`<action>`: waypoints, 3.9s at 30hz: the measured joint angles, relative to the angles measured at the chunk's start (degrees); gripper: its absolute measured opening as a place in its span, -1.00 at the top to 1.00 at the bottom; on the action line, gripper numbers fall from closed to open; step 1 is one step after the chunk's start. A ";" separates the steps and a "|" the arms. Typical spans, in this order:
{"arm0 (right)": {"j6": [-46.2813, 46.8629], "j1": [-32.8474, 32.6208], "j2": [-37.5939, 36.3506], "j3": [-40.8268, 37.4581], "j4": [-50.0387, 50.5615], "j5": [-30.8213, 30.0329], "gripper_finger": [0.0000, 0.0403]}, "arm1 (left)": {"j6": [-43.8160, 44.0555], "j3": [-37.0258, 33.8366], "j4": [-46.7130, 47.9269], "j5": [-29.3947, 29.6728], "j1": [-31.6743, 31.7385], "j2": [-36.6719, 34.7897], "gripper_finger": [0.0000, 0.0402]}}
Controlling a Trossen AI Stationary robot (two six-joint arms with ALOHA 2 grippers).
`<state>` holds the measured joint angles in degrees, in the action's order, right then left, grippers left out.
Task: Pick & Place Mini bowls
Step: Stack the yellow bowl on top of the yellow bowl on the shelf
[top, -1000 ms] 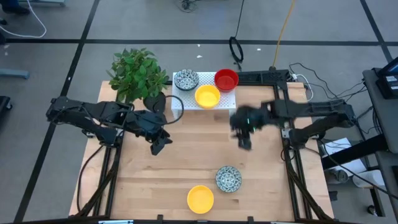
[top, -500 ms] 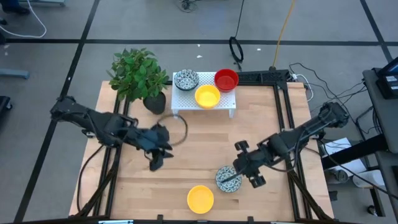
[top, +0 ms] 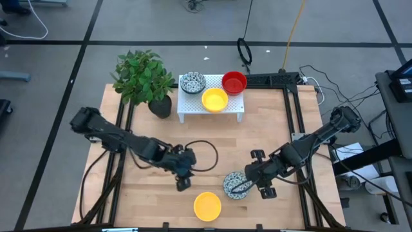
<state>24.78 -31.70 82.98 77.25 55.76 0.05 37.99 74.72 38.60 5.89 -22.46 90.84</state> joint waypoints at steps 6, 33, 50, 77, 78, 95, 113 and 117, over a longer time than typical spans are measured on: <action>5.92 -0.70 0.00 0.00 4.14 0.02 0.34 | 9.27 0.00 -7.83 -3.52 -0.73 8.86 0.27; 6.29 -7.80 0.00 -0.02 4.20 -0.20 0.34 | 26.03 0.00 -22.37 -5.39 -3.98 22.33 0.27; 6.02 -7.80 0.00 -0.01 2.91 -0.24 0.34 | 21.17 0.04 -26.71 -0.86 -8.14 21.47 0.27; 5.61 -7.80 -0.02 0.00 2.32 -1.95 0.34 | 23.41 0.02 -23.89 1.26 -9.00 23.20 0.90; 5.62 -7.80 -0.02 -0.02 2.34 -1.95 0.34 | 23.74 0.02 -24.03 0.54 -8.74 23.20 0.94; 4.85 -7.80 -0.02 -0.02 2.48 -1.79 0.34 | 13.86 0.02 -25.87 8.77 -1.99 12.65 0.98; -4.52 2.61 -8.01 0.00 3.19 -13.29 0.34 | -8.23 0.04 -21.33 22.15 23.45 -6.07 0.92; -4.97 7.82 -9.79 0.00 3.15 -13.75 0.34 | -9.26 0.05 -21.53 20.04 28.98 -5.33 0.92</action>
<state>19.81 -23.88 73.19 77.25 58.92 -13.70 28.73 74.77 17.07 25.93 6.53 85.51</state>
